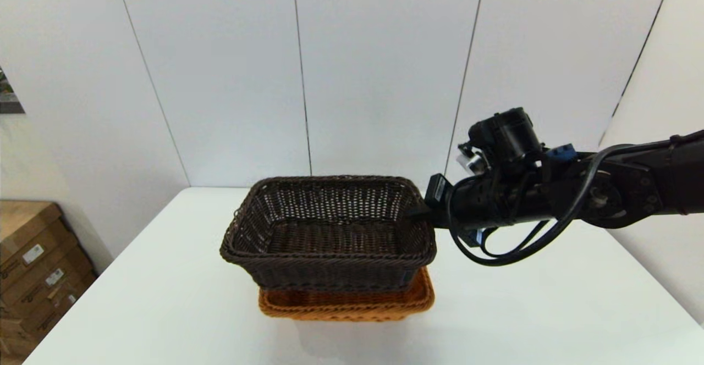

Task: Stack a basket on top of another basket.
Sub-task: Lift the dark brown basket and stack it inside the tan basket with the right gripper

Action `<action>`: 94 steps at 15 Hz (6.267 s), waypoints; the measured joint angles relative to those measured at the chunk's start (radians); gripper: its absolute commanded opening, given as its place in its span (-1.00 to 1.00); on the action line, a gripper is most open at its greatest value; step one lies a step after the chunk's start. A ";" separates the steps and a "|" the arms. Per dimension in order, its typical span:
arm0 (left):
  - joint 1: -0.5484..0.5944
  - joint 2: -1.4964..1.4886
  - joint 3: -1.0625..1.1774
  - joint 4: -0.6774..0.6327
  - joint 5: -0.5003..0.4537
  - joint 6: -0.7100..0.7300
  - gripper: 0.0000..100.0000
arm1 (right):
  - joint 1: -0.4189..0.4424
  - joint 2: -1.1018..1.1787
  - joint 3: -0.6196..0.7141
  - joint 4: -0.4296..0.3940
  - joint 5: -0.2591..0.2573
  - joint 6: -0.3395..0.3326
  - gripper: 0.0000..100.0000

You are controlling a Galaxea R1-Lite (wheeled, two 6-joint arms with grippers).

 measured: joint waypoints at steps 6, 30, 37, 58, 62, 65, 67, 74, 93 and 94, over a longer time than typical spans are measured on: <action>0.000 0.000 0.000 0.000 0.000 0.001 1.00 | -0.002 0.012 0.026 -0.029 0.001 0.002 -1.00; 0.000 0.000 0.000 0.000 0.000 0.001 1.00 | -0.052 0.069 0.111 -0.157 0.008 -0.029 -1.00; 0.001 0.000 0.000 0.000 -0.001 0.006 1.00 | -0.072 0.068 0.120 -0.159 0.017 -0.036 -1.00; 0.000 0.000 0.000 0.001 -0.001 0.007 1.00 | -0.029 0.069 0.156 -0.197 0.054 -0.037 -1.00; 0.001 0.000 0.000 0.000 -0.001 0.007 1.00 | -0.031 0.078 0.158 -0.242 0.053 -0.037 -1.00; 0.001 0.000 0.000 0.000 -0.001 0.007 1.00 | -0.035 0.085 0.158 -0.244 0.053 -0.036 -1.00; 0.000 0.000 0.000 0.000 -0.001 0.007 1.00 | -0.038 0.087 0.159 -0.245 0.053 -0.036 -1.00; 0.001 0.000 0.000 0.000 -0.001 0.008 1.00 | -0.059 0.089 0.165 -0.246 0.053 -0.037 -1.00; 0.001 0.000 0.000 0.000 -0.001 0.008 1.00 | -0.050 0.098 0.198 -0.251 0.046 -0.045 -1.00; 0.001 0.000 0.000 0.000 -0.001 0.008 1.00 | -0.050 0.099 0.198 -0.251 0.047 -0.045 -1.00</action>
